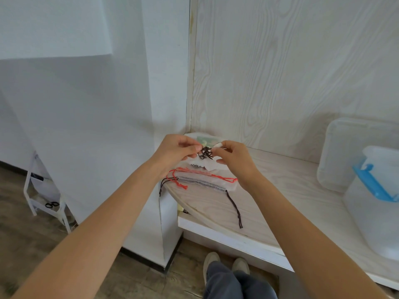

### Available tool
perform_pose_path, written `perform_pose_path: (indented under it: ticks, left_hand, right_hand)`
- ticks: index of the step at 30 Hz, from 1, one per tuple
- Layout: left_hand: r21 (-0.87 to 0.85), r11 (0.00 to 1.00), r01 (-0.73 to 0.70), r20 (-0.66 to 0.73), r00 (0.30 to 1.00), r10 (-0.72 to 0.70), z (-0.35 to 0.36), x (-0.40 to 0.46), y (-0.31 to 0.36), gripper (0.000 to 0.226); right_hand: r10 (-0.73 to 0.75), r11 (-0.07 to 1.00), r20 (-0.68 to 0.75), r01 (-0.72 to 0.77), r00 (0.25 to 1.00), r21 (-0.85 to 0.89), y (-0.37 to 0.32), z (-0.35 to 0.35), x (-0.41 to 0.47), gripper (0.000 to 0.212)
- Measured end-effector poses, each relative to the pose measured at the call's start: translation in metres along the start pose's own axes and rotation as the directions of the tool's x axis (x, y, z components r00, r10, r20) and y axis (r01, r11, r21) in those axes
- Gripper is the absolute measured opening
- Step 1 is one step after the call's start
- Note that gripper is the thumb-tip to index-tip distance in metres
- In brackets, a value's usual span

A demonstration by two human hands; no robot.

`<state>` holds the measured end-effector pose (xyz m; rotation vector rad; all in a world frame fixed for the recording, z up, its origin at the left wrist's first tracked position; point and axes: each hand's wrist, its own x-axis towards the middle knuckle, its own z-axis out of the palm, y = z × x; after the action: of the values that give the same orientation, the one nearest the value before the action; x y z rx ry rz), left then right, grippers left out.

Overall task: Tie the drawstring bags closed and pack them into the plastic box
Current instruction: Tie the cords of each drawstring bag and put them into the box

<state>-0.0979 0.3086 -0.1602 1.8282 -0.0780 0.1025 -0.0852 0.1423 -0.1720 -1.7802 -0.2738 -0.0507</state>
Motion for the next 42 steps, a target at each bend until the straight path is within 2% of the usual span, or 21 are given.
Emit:
perform_pose_path:
  ticks: [6, 9, 12, 15, 18, 20, 23, 25, 28, 29, 31, 33, 35, 37, 38, 39, 42]
  left_hand:
    - [-0.072, 0.997, 0.012, -0.059, 0.998, -0.017, -0.006, -0.003, -0.004, 0.008]
    - [-0.041, 0.999, 0.001, -0.115, 0.993, -0.006, -0.013, -0.002, -0.01, 0.008]
    - [0.071, 0.997, -0.023, -0.119, 0.992, 0.031, -0.013, -0.001, -0.018, 0.012]
    - [0.174, 0.983, -0.059, -0.163, 0.983, 0.088, -0.009, 0.0, -0.022, 0.013]
    - [0.237, 0.968, -0.077, -0.265, 0.954, 0.141, -0.004, -0.001, -0.024, 0.009]
    - [0.239, 0.969, -0.066, -0.326, 0.934, 0.144, -0.002, -0.001, -0.028, 0.009]
    - [0.198, 0.979, -0.052, -0.346, 0.931, 0.119, 0.0, 0.0, -0.03, 0.009]
    - [0.182, 0.982, -0.046, -0.336, 0.936, 0.106, 0.0, 0.002, -0.028, 0.008]
    - [0.078, 0.997, 0.016, -0.302, 0.953, 0.008, -0.006, 0.003, -0.03, 0.007]
    - [0.04, 0.999, 0.036, -0.287, 0.958, -0.023, -0.009, 0.005, -0.031, 0.008]
    - [-0.012, 0.998, 0.055, -0.254, 0.966, -0.056, -0.012, 0.007, -0.032, 0.009]
    - [-0.046, 0.997, 0.059, -0.235, 0.97, -0.068, -0.013, 0.008, -0.029, 0.009]
    - [-0.049, 0.997, 0.054, -0.22, 0.973, -0.063, -0.013, 0.009, -0.024, 0.007]
    - [-0.064, 0.997, 0.045, -0.212, 0.976, -0.058, -0.013, 0.01, -0.019, 0.008]
    - [-0.091, 0.995, 0.042, -0.226, 0.972, -0.062, -0.012, 0.012, -0.016, 0.007]
    - [-0.123, 0.992, 0.042, -0.248, 0.966, -0.072, -0.013, 0.013, -0.013, 0.006]
    - [-0.181, 0.983, 0.025, -0.322, 0.943, -0.083, -0.011, 0.021, -0.005, 0.008]
  right_hand:
    - [0.077, 0.991, -0.024, -0.074, 0.997, 0.115, 0.005, -0.004, 0.001, 0.016]
    - [0.063, 0.998, -0.084, -0.061, 0.995, 0.02, 0.011, -0.011, 0.001, 0.01]
    - [0.029, 0.998, -0.137, -0.037, 0.99, -0.057, 0.017, -0.01, -0.001, 0.009]
    - [0.067, 0.996, -0.189, -0.054, 0.98, 0.072, 0.02, -0.003, 0.0, 0.008]
    - [0.113, 0.983, -0.276, -0.068, 0.954, 0.17, 0.026, 0.006, 0.001, 0.013]
    - [0.112, 0.983, -0.339, -0.054, 0.934, 0.175, 0.03, 0.011, -0.001, 0.02]
    - [0.119, 0.979, -0.386, -0.044, 0.915, 0.198, 0.03, 0.012, -0.004, 0.021]
    - [0.143, 0.971, -0.389, -0.054, 0.91, 0.231, 0.031, 0.009, -0.002, 0.02]
    - [0.206, 0.954, -0.263, -0.133, 0.943, 0.27, 0.029, 0.01, 0.001, 0.016]
    - [0.189, 0.967, -0.229, -0.14, 0.955, 0.213, 0.027, 0.011, 0.002, 0.015]
    - [0.102, 0.994, -0.179, -0.105, 0.979, -0.011, 0.022, 0.015, 0.004, 0.015]
    - [-0.008, 0.966, -0.098, -0.018, 0.995, -0.259, 0.012, 0.019, 0.002, 0.019]
    - [-0.106, 0.859, 0.012, 0.098, 0.994, -0.503, 0.009, 0.022, 0.006, 0.042]
    - [-0.108, 0.682, 0.096, 0.144, 0.99, -0.717, 0.011, 0.024, 0.015, 0.068]
    - [-0.106, 0.623, 0.119, 0.159, 0.987, -0.766, 0.012, 0.025, 0.02, 0.067]
    - [-0.104, 0.61, 0.134, 0.169, 0.986, -0.774, 0.012, 0.026, 0.027, 0.058]
    - [-0.125, 0.72, 0.116, 0.17, 0.985, -0.673, 0.005, 0.025, 0.041, 0.034]
